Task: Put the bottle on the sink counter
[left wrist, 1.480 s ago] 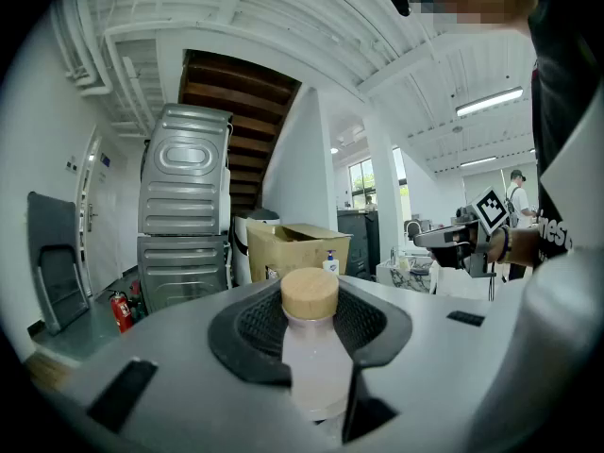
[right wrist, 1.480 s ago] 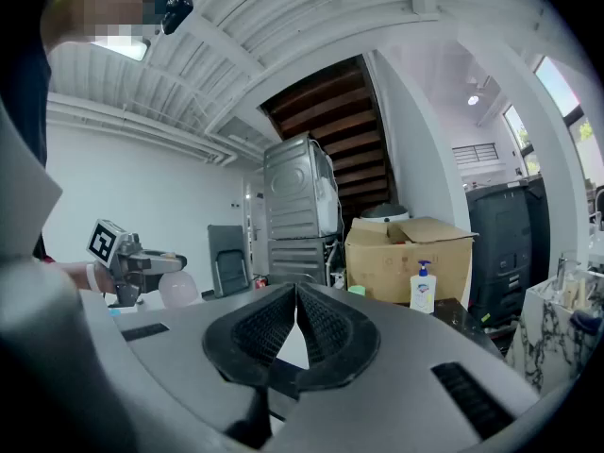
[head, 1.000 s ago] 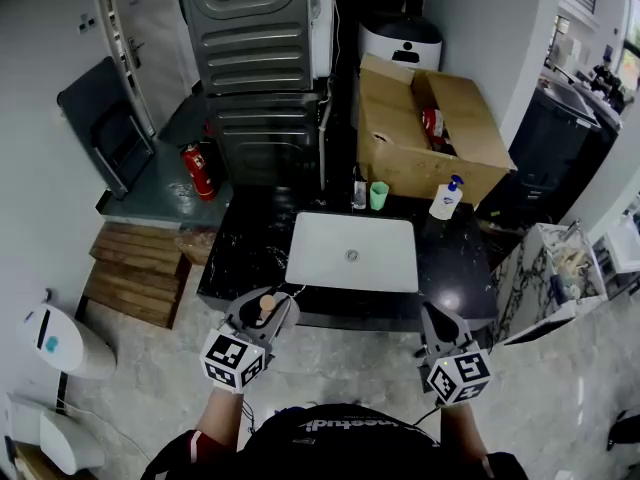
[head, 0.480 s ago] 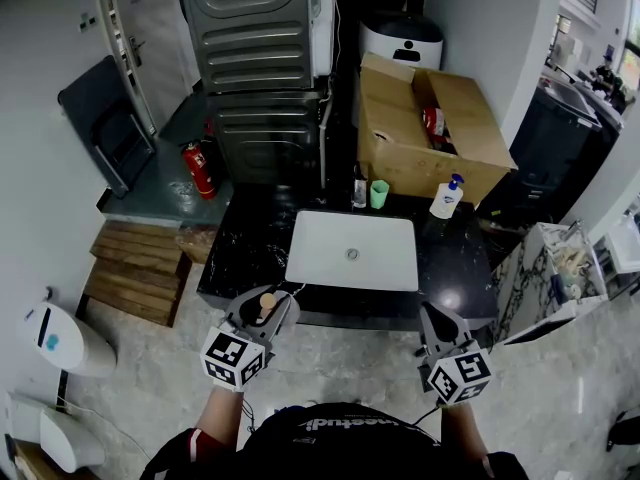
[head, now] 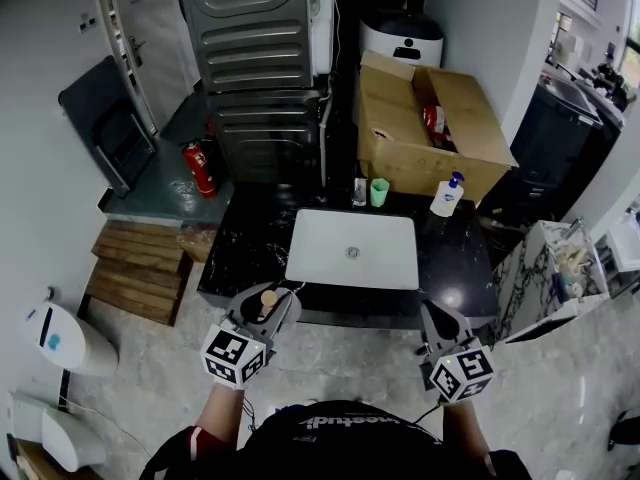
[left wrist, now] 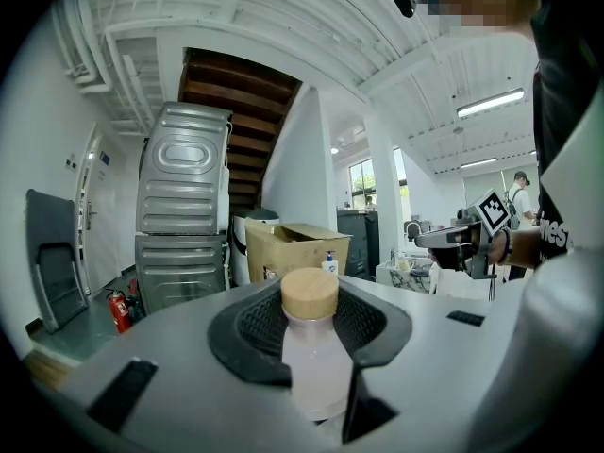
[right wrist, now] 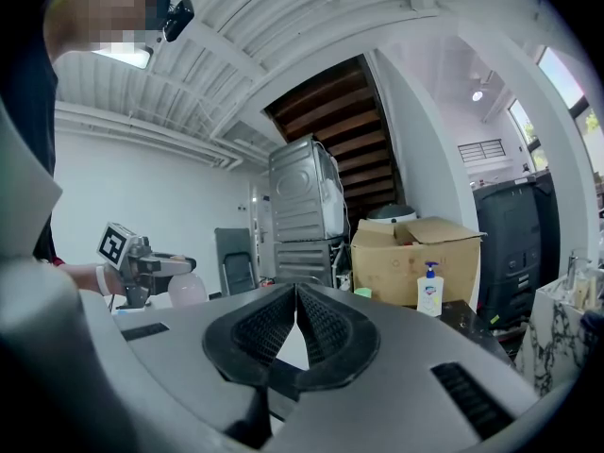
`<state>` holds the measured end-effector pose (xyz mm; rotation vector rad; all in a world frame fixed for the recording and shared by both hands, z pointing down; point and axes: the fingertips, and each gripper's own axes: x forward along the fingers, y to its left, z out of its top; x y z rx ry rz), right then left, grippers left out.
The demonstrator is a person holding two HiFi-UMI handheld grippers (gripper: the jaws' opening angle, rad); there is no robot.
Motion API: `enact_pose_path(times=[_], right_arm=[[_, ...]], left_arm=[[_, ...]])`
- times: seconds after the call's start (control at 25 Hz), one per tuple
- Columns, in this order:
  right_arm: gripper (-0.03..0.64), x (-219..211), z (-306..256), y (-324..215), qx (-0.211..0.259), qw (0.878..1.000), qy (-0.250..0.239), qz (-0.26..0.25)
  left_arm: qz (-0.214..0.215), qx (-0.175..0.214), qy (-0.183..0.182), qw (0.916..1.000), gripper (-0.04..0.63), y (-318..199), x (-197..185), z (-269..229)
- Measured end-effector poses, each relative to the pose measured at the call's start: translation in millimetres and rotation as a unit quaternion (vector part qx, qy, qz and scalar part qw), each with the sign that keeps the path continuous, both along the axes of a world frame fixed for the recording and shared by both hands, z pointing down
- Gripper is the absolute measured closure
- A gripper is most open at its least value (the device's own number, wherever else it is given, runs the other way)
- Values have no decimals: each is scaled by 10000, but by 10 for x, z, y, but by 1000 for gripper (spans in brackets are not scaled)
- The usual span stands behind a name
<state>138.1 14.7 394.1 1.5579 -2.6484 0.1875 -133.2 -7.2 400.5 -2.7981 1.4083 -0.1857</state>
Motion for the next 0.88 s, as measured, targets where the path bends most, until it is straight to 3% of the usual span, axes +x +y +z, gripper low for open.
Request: enact_pose_path(times=[0.36, 0.88], right_arm=[[577, 61, 27, 8, -55, 9999, -19, -144], [577, 494, 70, -16, -61, 9988, -101, -473]], left_arm=[[-62, -6, -22, 10000, 469, 16, 95, -13], [-343, -9, -44, 9994, 469, 98, 515, -50]])
